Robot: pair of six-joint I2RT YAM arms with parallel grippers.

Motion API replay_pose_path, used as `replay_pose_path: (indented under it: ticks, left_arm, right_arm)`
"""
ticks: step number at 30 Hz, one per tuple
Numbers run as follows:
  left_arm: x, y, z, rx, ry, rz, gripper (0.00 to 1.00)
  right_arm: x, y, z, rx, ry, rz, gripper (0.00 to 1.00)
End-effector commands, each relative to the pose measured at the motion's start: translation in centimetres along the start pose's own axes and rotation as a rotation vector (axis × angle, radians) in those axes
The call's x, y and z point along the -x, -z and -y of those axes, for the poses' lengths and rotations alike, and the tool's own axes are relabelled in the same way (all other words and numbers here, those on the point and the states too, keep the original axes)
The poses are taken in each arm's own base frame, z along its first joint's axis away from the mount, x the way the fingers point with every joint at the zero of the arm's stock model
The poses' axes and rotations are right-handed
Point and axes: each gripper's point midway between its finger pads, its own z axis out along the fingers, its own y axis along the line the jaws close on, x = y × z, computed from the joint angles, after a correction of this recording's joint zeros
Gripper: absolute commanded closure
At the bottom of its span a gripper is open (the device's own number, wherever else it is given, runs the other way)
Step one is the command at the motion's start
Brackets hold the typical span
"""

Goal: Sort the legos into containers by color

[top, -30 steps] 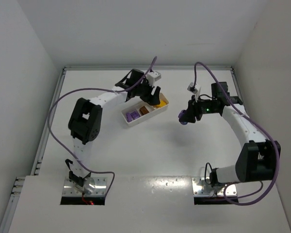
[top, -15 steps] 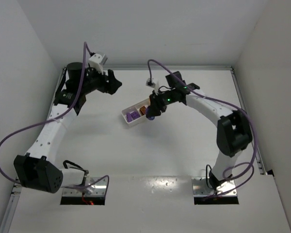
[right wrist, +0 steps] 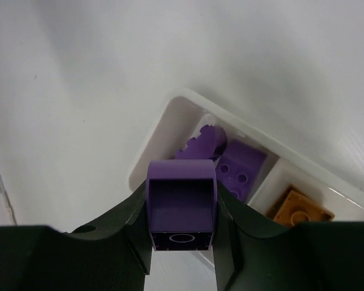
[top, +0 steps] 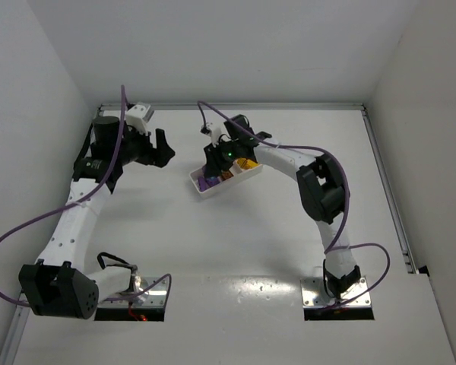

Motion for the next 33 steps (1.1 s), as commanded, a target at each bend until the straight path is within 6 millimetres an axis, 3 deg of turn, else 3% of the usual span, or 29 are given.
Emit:
replay_pose_path:
  ticks: [1,5,8,11,14,17,21,22,24,25,27,28,30,31,33]
  left_arm:
    - [0.3,0.9,0.2,-0.005,0.01,0.017,0.14]
    - [-0.1,0.7,-0.3,0.003,0.012,0.003,0.14]
    - [-0.3,0.5,-0.4,0.002,0.006,-0.006,0.14]
    - [-0.5,0.3,-0.4,-0.007,0.01,-0.014,0.13]
    - [-0.5,-0.1,-0.5,-0.007,0.023,-0.022,0.13]
    - [-0.5,-0.1,-0.5,-0.007,0.023,-0.022,0.11]
    - [-0.7,-0.1,-0.5,-0.008,0.027,-0.03,0.1]
    - [-0.9,-0.3,-0.6,-0.008,0.031,-0.038,0.1]
    - [-0.9,-0.3,-0.3,-0.022,0.031,-0.038,0.1]
    - [-0.9,-0.3,-0.2,-0.032,0.031,-0.037,0.1]
    - [-0.7,-0.3,0.0,-0.044,0.027,-0.029,0.09]
    - [-0.7,-0.7,-0.1,-0.044,0.027,-0.029,0.09]
    - [-1.5,-1.6,-0.1,-0.069,0.049,-0.051,0.09]
    - [-1.5,-1.6,-0.1,-0.069,0.049,-0.051,0.09]
    - [-2.4,-2.9,-0.1,-0.074,0.044,-0.092,0.05]
  right_arm:
    - [3.4,-0.9,-0.5,-0.027,0.053,0.081,0.95]
    - [2.8,-2.2,-0.7,-0.021,0.047,0.05,0.9]
    - [2.3,-2.9,-0.9,-0.037,0.062,0.035,0.79]
    - [1.7,-3.0,-0.5,-0.058,0.051,0.018,0.66]
    - [1.2,-3.0,-0.2,-0.07,0.055,0.008,0.63]
    - [1.2,-3.0,0.1,-0.09,0.055,0.008,0.49]
    - [2.4,-1.9,-0.4,-0.1,0.068,0.03,0.34]
    - [3.9,-0.5,-1.3,-0.101,0.085,0.06,0.34]
    - [4.6,0.4,-2.1,-0.09,0.082,0.072,0.34]
    - [6.6,2.8,-3.0,-0.098,0.105,0.123,0.33]
    - [8.7,5.7,-4.0,-0.117,0.123,0.189,0.31]
    - [10.2,8.3,-5.4,-0.129,0.15,0.238,0.3]
    - [11.6,12.8,-5.2,-0.215,0.18,0.294,0.28]
    - [10.8,12.9,-4.3,-0.227,0.172,0.276,0.27]
    - [11.4,16.7,-4.3,-0.293,0.202,0.314,0.27]
